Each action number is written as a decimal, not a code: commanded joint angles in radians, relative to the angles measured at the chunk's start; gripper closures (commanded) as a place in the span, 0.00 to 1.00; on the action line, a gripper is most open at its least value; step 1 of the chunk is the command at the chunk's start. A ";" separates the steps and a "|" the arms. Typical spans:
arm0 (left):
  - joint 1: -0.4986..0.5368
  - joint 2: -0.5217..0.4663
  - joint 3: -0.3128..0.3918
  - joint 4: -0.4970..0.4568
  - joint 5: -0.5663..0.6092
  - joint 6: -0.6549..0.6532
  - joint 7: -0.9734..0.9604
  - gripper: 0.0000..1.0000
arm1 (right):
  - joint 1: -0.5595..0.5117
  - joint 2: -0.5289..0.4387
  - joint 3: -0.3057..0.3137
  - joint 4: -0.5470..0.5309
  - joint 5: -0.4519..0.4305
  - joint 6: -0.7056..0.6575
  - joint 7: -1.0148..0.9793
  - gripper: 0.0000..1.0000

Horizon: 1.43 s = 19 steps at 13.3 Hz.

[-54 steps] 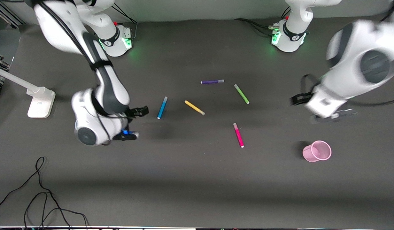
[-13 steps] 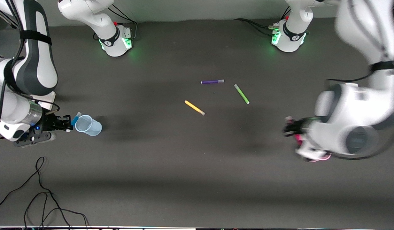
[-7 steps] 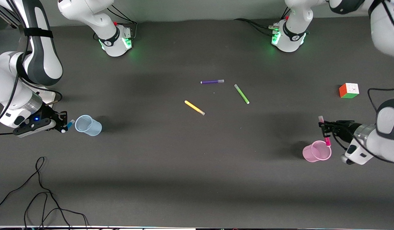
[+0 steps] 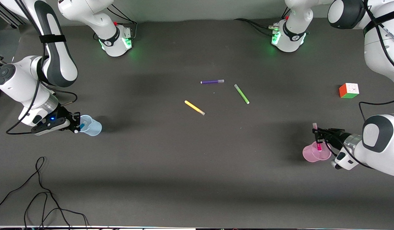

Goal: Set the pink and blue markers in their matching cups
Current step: 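Carry the blue marker to the blue cup while the left gripper carries pink, then drop the blue marker into the blue cup while the left gripper drops pink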

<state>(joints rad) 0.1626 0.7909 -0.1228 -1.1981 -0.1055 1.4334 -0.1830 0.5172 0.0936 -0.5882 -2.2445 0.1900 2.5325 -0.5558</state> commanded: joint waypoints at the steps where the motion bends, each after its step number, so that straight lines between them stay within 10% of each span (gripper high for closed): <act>1: 0.003 0.016 -0.005 0.029 -0.008 0.019 0.013 1.00 | 0.004 0.009 -0.007 -0.003 0.028 0.014 -0.029 0.00; 3: 0.005 0.019 -0.005 0.029 -0.005 0.036 0.060 0.98 | 0.001 -0.006 -0.008 -0.001 0.028 -0.024 -0.030 0.00; 8: 0.015 0.021 -0.001 0.029 0.001 0.053 0.132 0.52 | 0.006 -0.012 -0.012 0.203 0.029 -0.420 0.070 0.00; 16: 0.014 0.018 -0.001 0.029 0.001 0.047 0.132 0.48 | 0.127 -0.101 0.004 0.629 -0.134 -0.949 0.499 0.00; 17: 0.014 0.013 -0.001 0.031 0.001 0.038 0.132 0.42 | 0.139 -0.101 0.007 0.658 -0.202 -0.949 0.517 0.00; 19: 0.006 -0.011 -0.001 0.031 0.024 0.022 0.131 0.01 | 0.158 -0.101 -0.002 0.678 -0.238 -0.956 0.537 0.00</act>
<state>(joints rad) 0.1770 0.7979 -0.1243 -1.1890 -0.1022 1.4856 -0.0630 0.6487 -0.0118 -0.5827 -1.5931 -0.0007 1.5966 -0.0657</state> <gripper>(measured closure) 0.405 0.000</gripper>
